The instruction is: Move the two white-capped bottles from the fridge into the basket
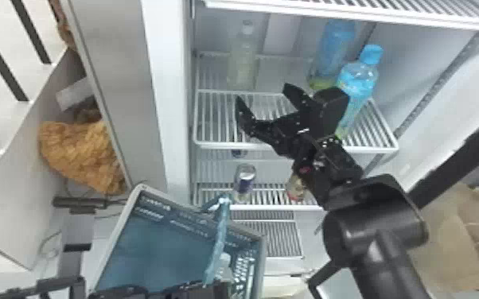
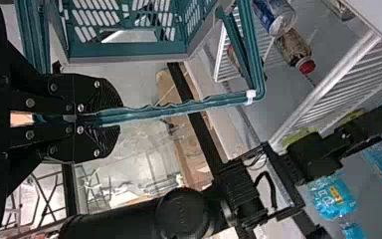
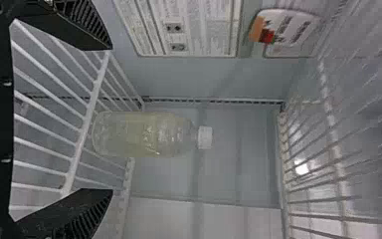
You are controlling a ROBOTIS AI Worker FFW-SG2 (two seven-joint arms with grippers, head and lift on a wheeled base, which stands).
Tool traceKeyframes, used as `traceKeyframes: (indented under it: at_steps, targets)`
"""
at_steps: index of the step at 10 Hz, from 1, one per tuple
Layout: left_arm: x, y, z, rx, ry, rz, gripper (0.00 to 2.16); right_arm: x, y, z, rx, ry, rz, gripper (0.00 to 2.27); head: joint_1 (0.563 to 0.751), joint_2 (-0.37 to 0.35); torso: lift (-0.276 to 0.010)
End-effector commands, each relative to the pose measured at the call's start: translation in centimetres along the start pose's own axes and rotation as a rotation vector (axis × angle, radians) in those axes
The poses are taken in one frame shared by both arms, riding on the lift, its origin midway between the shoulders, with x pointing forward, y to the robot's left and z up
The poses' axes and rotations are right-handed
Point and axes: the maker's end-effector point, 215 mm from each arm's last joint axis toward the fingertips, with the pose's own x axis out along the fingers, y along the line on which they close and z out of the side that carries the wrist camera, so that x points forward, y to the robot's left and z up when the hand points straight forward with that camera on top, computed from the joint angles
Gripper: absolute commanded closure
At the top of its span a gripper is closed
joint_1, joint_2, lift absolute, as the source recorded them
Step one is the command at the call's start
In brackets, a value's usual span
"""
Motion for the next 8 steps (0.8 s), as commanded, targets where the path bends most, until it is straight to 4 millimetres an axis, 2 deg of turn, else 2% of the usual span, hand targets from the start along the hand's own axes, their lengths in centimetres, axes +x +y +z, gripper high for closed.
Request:
traceKeyframes:
  at_steps: [1,3,5,8]
  targets:
    - [0.1,-0.2,-0.1,-0.001,0.004,-0.007,1.21,1.4,0.0,-1.4,-0.002,0.014,0.000,0.00,0.695,-0.132,0.000]
    - [0.4,-0.5,0.1,0.003,0.003,-0.018,1.21,3.3,-0.2,-1.2,-0.015,-0.001,-0.002,0.00,0.695,-0.126,0.000]
    - [0.7,-0.8,-0.2,0.001,0.011,-0.031,1.21,4.8,-0.9,0.0,-0.019,-0.037,-0.023,0.00,0.695,-0.121,0.000]
    - [0.8,-0.9,0.1,0.002,0.005,-0.037,1.21,7.4,0.2,0.6,-0.030,-0.053,-0.009,0.00,0.695,-0.117,0.000]
